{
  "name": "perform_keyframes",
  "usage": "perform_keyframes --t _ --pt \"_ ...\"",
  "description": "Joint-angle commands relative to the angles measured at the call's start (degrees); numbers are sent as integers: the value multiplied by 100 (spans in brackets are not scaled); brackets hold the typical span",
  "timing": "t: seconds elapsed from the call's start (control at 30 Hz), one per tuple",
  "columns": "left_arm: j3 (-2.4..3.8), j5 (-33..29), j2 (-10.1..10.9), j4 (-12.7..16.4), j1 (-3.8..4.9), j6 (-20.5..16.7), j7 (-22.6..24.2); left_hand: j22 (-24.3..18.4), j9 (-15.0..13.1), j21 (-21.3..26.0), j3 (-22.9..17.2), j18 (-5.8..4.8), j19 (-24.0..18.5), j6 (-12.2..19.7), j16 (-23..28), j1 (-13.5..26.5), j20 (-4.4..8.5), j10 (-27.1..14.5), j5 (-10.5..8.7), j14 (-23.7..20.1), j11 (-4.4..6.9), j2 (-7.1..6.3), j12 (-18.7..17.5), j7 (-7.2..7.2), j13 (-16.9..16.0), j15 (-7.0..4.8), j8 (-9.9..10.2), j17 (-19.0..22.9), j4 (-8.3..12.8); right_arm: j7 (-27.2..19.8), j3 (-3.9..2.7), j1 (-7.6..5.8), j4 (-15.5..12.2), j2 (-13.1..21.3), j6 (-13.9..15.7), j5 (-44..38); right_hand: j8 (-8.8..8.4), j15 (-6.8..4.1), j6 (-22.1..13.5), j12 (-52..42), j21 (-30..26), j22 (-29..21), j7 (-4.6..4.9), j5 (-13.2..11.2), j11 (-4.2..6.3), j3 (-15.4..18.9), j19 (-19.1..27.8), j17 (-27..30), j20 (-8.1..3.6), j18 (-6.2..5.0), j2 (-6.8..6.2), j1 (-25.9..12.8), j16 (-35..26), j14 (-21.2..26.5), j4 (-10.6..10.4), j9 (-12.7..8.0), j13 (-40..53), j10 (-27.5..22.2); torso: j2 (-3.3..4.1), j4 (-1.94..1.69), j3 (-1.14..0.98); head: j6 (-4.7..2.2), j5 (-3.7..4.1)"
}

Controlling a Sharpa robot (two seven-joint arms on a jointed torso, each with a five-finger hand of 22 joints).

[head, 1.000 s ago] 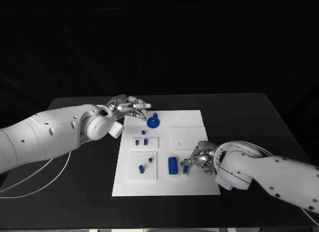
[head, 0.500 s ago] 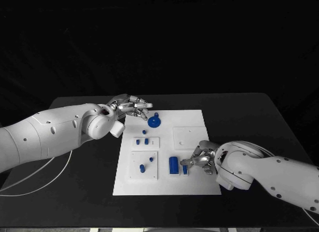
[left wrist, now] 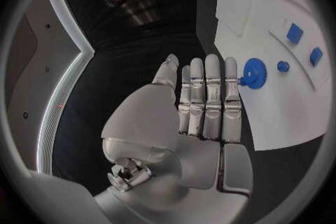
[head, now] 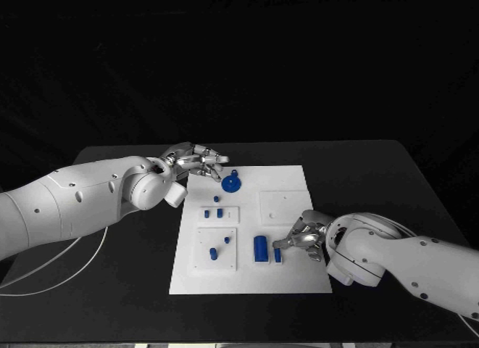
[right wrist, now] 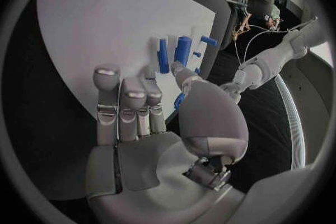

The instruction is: Assemble the parts on the task board

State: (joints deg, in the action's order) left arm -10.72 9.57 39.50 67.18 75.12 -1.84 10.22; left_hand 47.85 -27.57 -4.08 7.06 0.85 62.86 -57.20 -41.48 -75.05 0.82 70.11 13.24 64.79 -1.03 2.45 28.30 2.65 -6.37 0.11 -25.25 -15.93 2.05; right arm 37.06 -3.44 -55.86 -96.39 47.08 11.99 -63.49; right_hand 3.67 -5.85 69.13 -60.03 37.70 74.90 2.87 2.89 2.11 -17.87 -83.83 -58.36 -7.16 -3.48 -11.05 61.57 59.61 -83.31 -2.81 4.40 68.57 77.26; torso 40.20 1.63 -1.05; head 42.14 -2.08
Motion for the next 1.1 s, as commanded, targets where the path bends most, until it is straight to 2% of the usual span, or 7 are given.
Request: perform_keyframes --t 0.03,0.37,0.5,0.57,0.6,0.73,1.1 --pt "4 19 2 14 2 78 24 -5 1 -15 -10 -85 44 34 -35 12 -11 -41 15 -39 15 9 27 8 -8 7 15 7 -18 -770 1 7 7 83 513 23 11 59 -347 9 -61 397 115 -1 -63 414 -289 -5 50 -32 -12 274 -37 23 -231 -9 -8 -78 5 -2 -6 -8 -7" --pt "3 20 20 25 2 66 35 -6 8 -14 -12 -85 41 31 -33 5 -13 -43 17 -45 13 5 22 10 -5 9 23 10 -16 -1566 1 14 -63 392 758 -28 -4 160 -1029 -36 -78 426 290 730 -188 2235 -291 -68 178 -204 335 838 -14 24 -420 -77 -154 -223 4 11 -13 -20 -24" --pt "3 20 15 25 2 70 36 -6 8 -14 -12 -85 41 31 -33 5 -13 -43 17 -45 13 5 22 10 -5 9 23 10 -16 -1834 0 25 -78 434 805 -73 -15 160 -945 -125 -11 443 280 751 -177 2593 -297 -110 184 -210 779 987 19 20 80 -81 -138 -205 4 10 -11 -21 -6" --pt "3 20 11 25 2 70 36 -6 8 -14 -12 -85 41 31 -33 5 -13 -43 17 -45 13 5 22 10 -5 9 23 10 -16 -1986 0 30 -76 437 732 -222 26 110 -571 -179 21 451 206 475 -127 1982 -296 -136 159 -176 1150 1630 42 16 585 -73 -99 -172 3 2 -9 -21 4" --pt "3 21 10 25 2 70 36 -6 8 -14 -12 -85 41 31 -33 5 -13 -43 17 -45 13 5 22 10 -5 9 23 10 -16 -2056 0 33 -74 435 681 -309 -18 84 -389 -184 37 456 192 -4 -101 1088 -288 -148 124 -136 999 1707 43 21 738 -86 -85 -172 4 2 -12 -22 6" --pt "3 24 8 26 2 70 36 -7 12 -15 -16 -84 40 31 -32 -2 -13 -43 21 -44 13 7 17 10 -2 9 27 12 -14 -2219 0 54 -60 412 488 -667 -12 78 -58 -244 127 472 138 239 -93 -843 -267 -191 93 -68 701 1147 73 11 1227 -77 -36 -136 4 -1 -5 -12 17" --pt "3 33 15 26 2 73 35 -7 15 -16 -21 -85 40 27 -32 -11 -12 -41 27 -44 14 11 16 10 -1 8 29 13 -8 -2362 0 218 5 302 135 -1624 -5 56 219 -318 304 483 89 585 -69 -1382 -223 -260 67 -40 801 734 129 5 1779 -72 34 -81 2 -3 0 17 29"
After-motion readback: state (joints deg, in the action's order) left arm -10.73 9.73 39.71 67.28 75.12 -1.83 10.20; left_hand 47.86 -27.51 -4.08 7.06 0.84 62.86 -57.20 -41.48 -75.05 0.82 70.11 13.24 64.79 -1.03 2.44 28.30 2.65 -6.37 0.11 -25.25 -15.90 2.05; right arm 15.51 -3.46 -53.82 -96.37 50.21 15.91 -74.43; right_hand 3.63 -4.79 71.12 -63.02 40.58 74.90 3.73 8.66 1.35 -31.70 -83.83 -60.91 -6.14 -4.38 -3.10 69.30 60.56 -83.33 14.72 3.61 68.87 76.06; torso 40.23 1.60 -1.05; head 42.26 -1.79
